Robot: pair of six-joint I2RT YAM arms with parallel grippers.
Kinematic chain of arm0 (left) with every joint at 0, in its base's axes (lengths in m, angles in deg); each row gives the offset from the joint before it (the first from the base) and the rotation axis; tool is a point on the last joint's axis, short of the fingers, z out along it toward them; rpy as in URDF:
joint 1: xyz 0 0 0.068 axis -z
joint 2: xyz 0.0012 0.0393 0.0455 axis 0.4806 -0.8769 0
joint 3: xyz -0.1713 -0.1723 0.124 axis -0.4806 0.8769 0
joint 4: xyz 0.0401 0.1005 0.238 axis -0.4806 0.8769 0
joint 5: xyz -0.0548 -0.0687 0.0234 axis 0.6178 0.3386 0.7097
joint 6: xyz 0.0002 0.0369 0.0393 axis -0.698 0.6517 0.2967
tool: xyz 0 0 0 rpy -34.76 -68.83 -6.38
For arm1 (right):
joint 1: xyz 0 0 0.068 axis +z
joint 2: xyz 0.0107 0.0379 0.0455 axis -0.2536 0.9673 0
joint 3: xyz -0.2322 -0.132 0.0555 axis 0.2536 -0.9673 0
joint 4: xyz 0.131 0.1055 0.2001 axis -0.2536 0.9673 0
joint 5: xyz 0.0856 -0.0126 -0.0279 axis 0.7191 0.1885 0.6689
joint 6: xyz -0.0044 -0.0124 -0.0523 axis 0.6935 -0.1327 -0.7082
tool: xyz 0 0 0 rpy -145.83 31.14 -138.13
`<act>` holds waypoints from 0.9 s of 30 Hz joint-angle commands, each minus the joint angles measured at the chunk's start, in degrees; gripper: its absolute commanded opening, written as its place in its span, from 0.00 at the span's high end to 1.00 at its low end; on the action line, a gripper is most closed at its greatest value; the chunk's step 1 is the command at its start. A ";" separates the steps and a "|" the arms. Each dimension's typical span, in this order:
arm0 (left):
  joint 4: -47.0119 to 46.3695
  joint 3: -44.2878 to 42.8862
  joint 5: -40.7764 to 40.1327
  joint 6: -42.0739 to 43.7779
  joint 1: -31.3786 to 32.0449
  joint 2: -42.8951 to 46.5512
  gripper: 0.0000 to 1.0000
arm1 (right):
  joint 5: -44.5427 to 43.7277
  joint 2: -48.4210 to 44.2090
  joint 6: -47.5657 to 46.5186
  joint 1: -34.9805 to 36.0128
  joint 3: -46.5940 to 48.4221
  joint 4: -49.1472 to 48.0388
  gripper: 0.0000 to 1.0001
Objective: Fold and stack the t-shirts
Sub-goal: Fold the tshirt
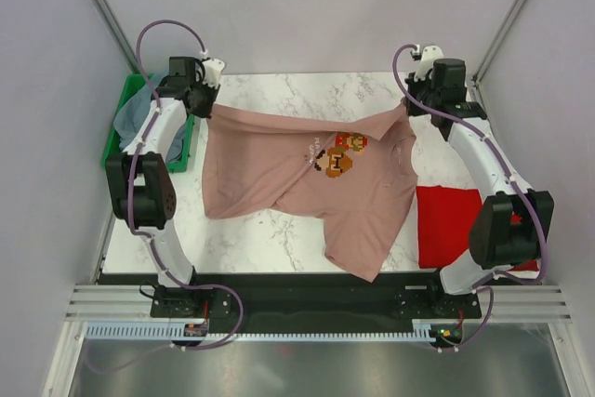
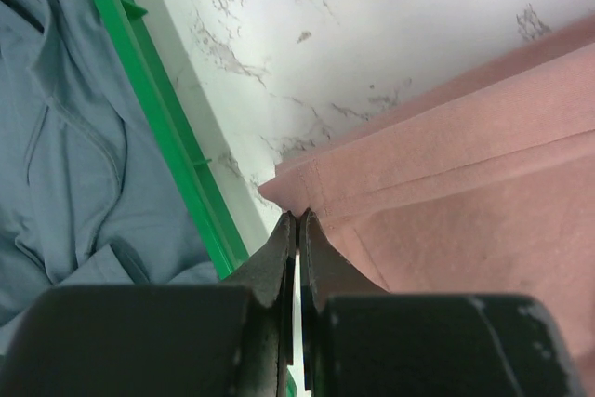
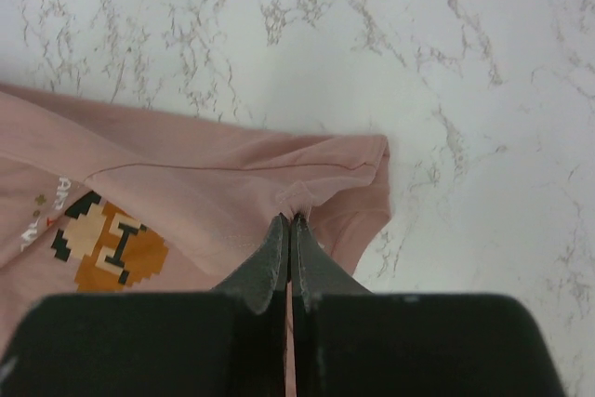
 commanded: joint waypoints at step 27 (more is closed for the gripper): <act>0.78 16.16 2.37 4.04 -2.75 7.80 0.98 | 6.50 -14.84 6.87 0.01 -21.57 0.77 1.00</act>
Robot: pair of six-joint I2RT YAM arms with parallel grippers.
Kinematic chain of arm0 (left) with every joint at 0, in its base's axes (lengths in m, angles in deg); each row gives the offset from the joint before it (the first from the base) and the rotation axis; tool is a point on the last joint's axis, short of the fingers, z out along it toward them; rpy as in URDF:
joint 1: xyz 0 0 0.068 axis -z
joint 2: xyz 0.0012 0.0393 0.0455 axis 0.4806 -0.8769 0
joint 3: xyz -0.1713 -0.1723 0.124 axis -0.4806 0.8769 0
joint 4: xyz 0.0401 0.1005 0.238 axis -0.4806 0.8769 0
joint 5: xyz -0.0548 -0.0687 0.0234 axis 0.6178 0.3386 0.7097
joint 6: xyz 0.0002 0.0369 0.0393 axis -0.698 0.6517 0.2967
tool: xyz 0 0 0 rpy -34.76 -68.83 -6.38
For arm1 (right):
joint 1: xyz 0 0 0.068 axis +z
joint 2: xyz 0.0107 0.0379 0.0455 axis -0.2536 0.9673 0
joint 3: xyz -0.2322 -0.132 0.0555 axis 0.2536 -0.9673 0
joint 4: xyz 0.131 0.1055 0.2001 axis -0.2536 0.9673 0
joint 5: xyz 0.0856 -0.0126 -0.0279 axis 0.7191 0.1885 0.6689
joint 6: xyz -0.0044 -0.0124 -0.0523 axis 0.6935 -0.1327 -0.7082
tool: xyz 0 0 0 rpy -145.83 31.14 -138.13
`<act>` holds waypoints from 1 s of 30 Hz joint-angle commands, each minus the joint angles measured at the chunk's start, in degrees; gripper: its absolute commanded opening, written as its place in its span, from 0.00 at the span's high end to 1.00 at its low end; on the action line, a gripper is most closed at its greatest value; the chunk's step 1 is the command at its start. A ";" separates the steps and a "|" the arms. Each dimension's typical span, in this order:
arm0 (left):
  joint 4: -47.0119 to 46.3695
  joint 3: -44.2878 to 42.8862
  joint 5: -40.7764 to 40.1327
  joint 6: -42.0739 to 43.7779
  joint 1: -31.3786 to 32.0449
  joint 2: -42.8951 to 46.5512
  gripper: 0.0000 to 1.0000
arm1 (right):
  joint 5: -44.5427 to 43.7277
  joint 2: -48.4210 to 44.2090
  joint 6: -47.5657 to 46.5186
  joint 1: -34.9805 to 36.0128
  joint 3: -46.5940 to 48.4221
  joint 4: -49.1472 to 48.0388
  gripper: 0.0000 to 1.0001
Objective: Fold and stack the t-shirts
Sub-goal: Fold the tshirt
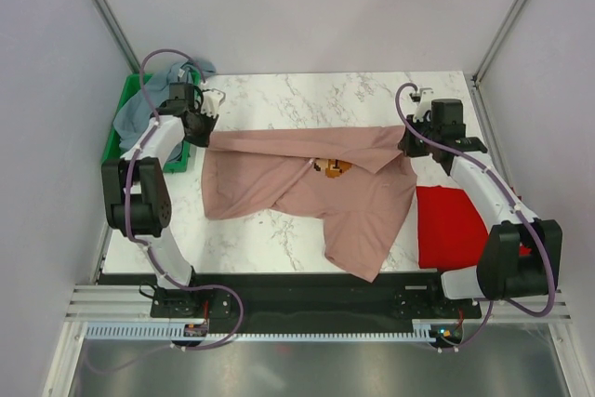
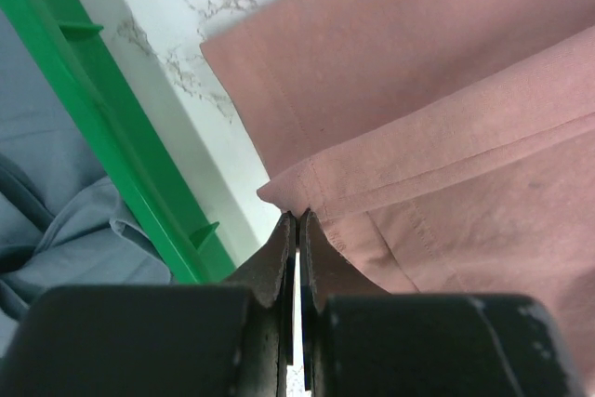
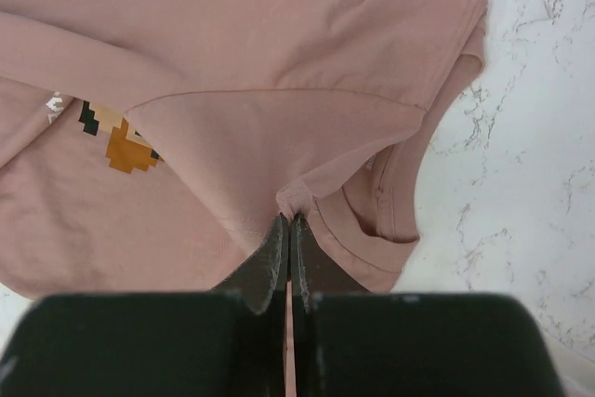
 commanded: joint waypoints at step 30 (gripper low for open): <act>12.22 -20.96 3.65 -1.98 -2.06 -11.07 0.63 | 1.00 25.19 -8.35 -2.36 23.12 -0.40 0.54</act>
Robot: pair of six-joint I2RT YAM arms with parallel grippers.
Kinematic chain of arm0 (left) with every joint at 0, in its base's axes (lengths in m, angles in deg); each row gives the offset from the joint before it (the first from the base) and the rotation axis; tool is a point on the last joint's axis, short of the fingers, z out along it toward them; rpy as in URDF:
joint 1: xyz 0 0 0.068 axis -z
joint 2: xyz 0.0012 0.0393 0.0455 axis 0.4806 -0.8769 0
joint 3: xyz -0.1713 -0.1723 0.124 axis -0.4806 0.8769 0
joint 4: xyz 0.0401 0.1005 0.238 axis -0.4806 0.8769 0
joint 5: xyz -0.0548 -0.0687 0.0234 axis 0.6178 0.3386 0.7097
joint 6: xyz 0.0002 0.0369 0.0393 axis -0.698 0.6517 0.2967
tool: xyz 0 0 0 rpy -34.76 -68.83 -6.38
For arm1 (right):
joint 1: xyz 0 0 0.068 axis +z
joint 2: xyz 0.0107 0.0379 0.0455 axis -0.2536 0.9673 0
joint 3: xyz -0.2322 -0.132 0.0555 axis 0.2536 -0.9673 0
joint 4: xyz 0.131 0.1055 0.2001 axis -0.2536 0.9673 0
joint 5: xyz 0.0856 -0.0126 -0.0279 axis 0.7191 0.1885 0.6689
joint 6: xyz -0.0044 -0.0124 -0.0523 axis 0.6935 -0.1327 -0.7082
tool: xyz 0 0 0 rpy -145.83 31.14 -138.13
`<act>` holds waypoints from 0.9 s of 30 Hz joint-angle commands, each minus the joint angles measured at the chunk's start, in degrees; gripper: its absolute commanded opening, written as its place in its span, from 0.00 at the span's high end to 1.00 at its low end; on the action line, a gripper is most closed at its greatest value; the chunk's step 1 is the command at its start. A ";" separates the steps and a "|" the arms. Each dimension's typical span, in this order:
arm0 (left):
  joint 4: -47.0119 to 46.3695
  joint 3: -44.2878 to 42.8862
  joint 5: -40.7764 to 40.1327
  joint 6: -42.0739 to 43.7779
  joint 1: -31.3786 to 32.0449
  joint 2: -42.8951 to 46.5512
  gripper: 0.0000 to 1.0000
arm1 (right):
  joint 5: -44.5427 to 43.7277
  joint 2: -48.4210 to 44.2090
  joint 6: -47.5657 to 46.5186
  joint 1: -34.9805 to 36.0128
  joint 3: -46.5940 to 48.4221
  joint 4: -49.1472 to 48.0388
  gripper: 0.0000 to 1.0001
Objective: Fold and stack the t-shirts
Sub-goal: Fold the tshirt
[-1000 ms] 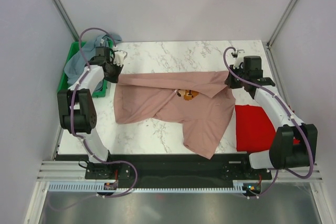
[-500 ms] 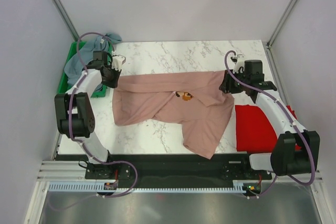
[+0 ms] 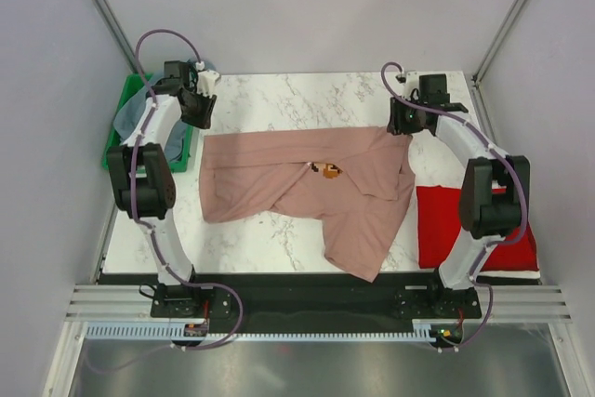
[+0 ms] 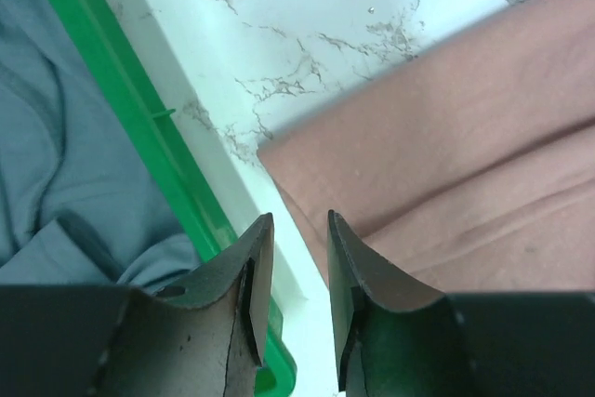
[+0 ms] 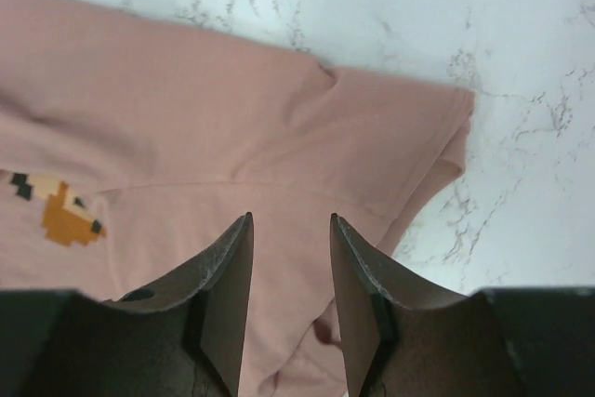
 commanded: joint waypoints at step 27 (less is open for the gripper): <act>6.83 -14.73 -4.19 -1.85 -0.18 -14.49 0.63 | 0.29 27.99 -5.65 -7.35 26.59 4.11 0.52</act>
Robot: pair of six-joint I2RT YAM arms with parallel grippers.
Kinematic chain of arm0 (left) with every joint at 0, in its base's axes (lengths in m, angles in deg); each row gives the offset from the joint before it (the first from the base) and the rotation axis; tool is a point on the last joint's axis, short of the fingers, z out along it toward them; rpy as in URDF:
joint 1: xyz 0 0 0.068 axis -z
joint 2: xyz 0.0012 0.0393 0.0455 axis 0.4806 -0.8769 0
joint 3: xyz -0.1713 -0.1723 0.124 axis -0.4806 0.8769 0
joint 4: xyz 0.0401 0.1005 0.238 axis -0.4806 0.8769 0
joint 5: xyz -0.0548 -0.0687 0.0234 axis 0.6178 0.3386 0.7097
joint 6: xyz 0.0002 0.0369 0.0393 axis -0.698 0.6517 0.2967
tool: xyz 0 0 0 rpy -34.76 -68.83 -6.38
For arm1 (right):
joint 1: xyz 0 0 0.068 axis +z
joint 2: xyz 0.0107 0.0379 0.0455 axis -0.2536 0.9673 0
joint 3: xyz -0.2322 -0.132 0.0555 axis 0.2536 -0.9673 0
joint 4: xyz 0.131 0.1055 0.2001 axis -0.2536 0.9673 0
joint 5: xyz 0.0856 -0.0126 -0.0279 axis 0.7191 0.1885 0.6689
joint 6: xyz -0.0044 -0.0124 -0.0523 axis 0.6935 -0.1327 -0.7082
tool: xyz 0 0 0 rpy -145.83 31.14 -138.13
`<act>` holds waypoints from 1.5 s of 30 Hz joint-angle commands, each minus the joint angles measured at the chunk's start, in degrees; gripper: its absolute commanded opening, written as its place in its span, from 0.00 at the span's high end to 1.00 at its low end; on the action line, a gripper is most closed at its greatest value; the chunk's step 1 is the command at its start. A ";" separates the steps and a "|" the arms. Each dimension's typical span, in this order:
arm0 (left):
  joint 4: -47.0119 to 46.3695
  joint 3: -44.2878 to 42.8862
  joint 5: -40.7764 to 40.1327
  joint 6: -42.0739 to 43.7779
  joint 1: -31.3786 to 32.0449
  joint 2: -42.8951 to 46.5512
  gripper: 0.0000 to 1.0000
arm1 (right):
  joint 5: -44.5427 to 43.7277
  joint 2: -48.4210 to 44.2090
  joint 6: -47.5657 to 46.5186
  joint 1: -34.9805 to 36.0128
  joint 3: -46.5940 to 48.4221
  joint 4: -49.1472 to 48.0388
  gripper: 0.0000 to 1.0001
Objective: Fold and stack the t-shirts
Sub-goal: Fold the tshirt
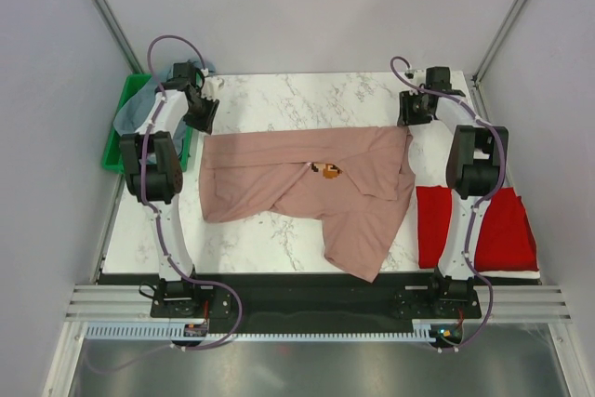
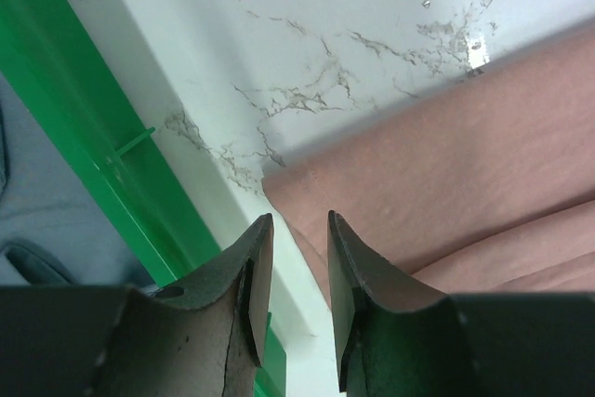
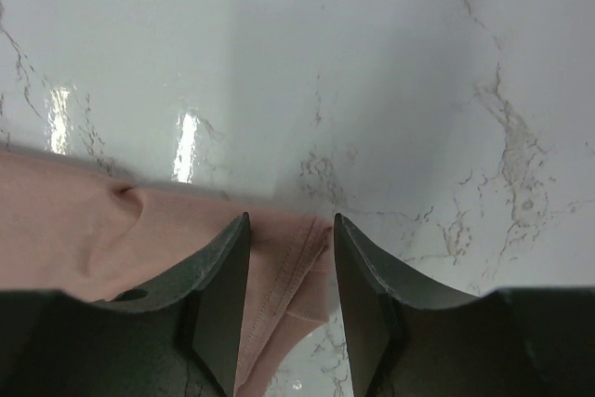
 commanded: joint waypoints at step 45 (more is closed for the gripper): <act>1.08 -6.38 -0.59 -1.16 0.70 -9.93 0.98 | 0.52 3.93 -2.71 -1.35 6.90 2.33 1.00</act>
